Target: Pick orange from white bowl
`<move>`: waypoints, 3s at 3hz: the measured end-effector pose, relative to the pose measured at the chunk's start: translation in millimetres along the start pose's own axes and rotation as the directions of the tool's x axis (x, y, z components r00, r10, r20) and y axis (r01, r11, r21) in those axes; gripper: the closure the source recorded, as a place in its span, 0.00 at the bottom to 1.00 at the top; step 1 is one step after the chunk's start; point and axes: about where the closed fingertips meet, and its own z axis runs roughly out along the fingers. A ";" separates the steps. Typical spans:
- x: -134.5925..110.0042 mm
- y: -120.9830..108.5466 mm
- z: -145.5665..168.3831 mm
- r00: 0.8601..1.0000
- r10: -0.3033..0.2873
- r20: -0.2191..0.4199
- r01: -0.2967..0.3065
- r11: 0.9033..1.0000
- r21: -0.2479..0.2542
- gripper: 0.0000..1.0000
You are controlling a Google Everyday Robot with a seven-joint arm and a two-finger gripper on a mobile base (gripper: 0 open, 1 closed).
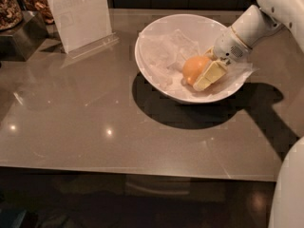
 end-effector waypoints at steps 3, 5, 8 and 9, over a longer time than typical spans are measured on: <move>-3.3 8.6 -21.2 0.999 -0.006 0.052 0.001 0.995 0.097 1.00; -33.6 32.5 -43.2 0.986 -0.116 0.118 0.102 0.988 0.117 1.00; -53.4 64.2 -60.7 0.961 -0.206 0.187 0.187 0.976 0.115 1.00; -48.6 58.6 -58.1 0.965 -0.185 0.188 0.166 0.980 0.109 1.00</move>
Offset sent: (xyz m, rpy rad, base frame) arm -0.0083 -0.0206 0.0156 0.0199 -0.0804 -0.1011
